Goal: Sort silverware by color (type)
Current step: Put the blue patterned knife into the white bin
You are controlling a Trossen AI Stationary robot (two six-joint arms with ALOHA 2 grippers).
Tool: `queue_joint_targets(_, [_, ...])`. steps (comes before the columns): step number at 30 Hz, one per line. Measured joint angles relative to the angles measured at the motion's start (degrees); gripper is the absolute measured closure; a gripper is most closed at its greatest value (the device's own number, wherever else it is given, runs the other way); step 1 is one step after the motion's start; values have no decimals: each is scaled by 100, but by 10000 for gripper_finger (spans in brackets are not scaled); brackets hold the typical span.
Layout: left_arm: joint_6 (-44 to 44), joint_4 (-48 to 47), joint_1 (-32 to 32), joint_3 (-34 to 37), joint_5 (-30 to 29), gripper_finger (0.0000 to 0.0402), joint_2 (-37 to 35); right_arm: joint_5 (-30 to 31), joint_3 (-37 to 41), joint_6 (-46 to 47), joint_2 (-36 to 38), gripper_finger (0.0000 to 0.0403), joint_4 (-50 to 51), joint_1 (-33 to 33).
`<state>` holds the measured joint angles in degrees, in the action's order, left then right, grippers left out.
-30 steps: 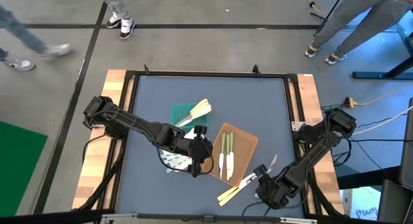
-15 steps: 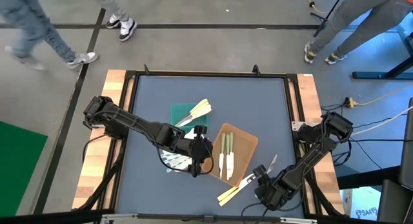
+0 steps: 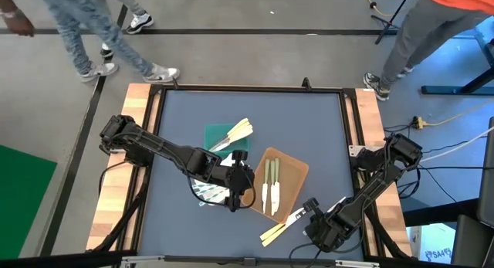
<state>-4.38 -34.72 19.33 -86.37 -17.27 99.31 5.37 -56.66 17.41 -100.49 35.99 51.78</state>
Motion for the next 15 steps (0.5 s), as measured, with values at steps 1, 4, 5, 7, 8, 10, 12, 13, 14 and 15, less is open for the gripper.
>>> queue_joint_targets(1, [0, 0, 0, 0, -2, 278, 0, 0, 2, -2, 0, 390, 0, -1])
queue_joint_targets(4, [0, 0, 0, 0, -5, 278, 0, 2, 2, -2, 0, 394, -2, -1])
queue_joint_targets(5, [0, 0, 0, 0, -6, 278, 0, 2, 2, -2, -2, 394, -4, -1])
queue_joint_targets(7, [0, 0, 0, 0, -5, 278, 0, 2, 4, 0, -2, 390, -9, -1])
queue_joint_targets(8, [0, 1, 0, 0, -5, 278, 0, 1, 4, 2, -2, 389, -9, -1])
queue_joint_targets(10, [0, 0, 0, 0, -6, 278, 0, -9, 1, 4, -2, 388, -6, -1])
queue_joint_targets(12, [0, 0, 0, 0, -5, 278, 0, -33, -35, 4, -9, 390, 22, -3])
queue_joint_targets(13, [0, 0, 0, 0, -5, 278, 0, -39, -65, 4, -15, 391, 50, -5])
queue_joint_targets(14, [0, 1, 0, 0, -5, 278, 0, -42, -105, 7, -23, 392, 78, -5])
queue_joint_targets(15, [0, 0, 0, 0, -5, 278, 0, -40, -154, 8, -30, 392, 109, -5])
